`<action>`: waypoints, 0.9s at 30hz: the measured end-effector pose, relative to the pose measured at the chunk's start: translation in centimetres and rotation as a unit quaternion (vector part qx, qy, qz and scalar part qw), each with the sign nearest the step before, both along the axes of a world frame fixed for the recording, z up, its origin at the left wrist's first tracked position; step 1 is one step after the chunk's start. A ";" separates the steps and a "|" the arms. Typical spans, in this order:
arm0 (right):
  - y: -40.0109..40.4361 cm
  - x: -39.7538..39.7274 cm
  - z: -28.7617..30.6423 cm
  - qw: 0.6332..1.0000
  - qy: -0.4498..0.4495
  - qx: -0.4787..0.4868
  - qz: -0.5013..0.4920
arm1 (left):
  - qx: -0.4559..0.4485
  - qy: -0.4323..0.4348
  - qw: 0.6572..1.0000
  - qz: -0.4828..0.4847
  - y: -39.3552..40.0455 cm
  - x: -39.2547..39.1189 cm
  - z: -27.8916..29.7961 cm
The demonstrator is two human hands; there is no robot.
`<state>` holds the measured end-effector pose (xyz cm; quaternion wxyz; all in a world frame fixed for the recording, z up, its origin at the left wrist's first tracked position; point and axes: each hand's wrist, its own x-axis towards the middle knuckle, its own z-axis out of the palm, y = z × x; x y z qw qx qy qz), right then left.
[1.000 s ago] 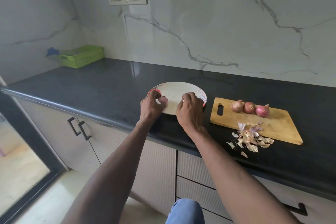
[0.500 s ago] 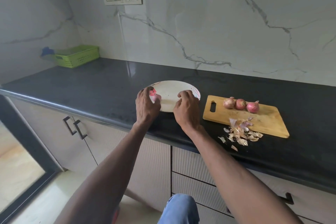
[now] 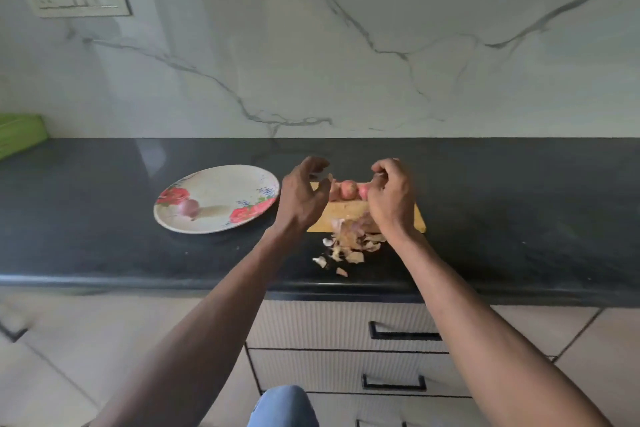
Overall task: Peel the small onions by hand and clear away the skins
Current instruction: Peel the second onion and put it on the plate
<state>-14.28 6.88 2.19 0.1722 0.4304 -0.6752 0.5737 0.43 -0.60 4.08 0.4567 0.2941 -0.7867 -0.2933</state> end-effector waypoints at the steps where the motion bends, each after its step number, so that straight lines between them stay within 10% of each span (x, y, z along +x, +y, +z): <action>1: 0.0 -1.4 -0.1 1.000 -0.025 0.013 0.001 | -0.006 -0.020 1.000 -0.014 -0.1 -1.1 0.1; 11: -0.4 -5.9 -0.1 0.916 -0.141 0.330 0.177 | -0.085 -0.099 0.991 -0.029 -3.3 -5.2 -0.9; 20: 0.5 -5.1 -0.6 0.960 -0.118 0.211 0.140 | -0.116 0.034 0.992 0.048 -3.6 -3.7 -2.4; 27: 1.7 -2.1 -2.1 0.977 -0.082 0.113 0.160 | -0.051 0.042 0.995 -0.077 -1.6 -1.3 -3.2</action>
